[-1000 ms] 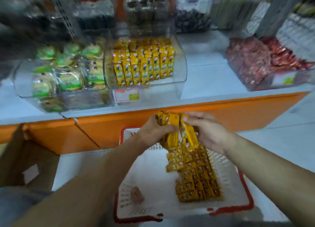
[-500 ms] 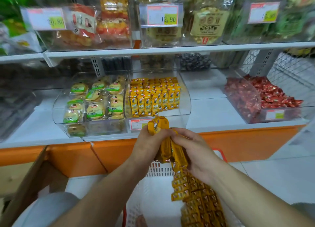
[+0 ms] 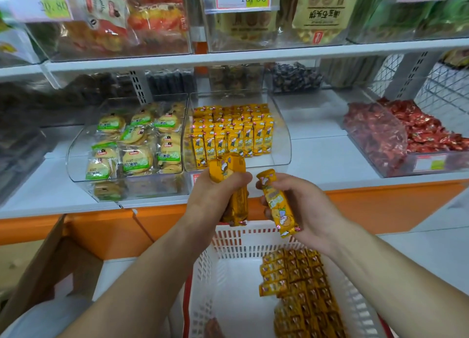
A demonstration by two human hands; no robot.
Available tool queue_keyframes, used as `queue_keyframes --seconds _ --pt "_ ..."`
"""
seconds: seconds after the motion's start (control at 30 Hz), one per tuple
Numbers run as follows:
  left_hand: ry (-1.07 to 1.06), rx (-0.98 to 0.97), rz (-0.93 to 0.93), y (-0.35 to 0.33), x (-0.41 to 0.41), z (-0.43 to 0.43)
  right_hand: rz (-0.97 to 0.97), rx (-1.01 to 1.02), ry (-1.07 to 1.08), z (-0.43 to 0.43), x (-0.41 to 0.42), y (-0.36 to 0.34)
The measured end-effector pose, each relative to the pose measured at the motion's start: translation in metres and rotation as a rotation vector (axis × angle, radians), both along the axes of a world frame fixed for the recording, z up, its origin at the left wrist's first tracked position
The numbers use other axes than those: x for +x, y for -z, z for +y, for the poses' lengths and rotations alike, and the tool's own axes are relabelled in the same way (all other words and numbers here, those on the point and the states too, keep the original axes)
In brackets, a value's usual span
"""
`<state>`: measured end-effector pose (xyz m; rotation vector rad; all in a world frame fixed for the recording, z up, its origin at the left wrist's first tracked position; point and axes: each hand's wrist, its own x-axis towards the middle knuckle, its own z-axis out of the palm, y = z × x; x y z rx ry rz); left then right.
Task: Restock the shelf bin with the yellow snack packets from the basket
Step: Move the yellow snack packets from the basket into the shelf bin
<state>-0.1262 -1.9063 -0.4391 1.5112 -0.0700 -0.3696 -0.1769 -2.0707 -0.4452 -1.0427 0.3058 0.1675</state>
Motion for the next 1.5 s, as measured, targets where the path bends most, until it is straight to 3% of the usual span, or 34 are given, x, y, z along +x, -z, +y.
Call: queue_keyframes --seconds 0.6,0.73,0.93,1.13,1.37,1.5 --pt "0.038 0.320 -0.290 -0.006 0.018 0.032 0.004 -0.190 0.034 -0.013 -0.003 -0.003" --pt "0.016 0.353 -0.308 -0.008 0.018 0.038 -0.088 -0.214 0.044 -0.009 0.000 -0.008" --pt "0.034 0.395 -0.295 -0.009 0.021 0.043 -0.231 -0.484 0.141 -0.009 0.030 -0.022" --pt "-0.006 0.391 -0.290 -0.009 0.028 0.050 -0.260 -0.982 0.255 -0.020 0.098 -0.030" --pt "-0.092 0.408 -0.287 -0.006 0.044 0.063 -0.260 -1.525 0.096 -0.020 0.168 -0.013" --pt "-0.110 0.410 -0.280 -0.004 0.052 0.069 -0.170 -1.611 -0.107 -0.017 0.197 0.001"
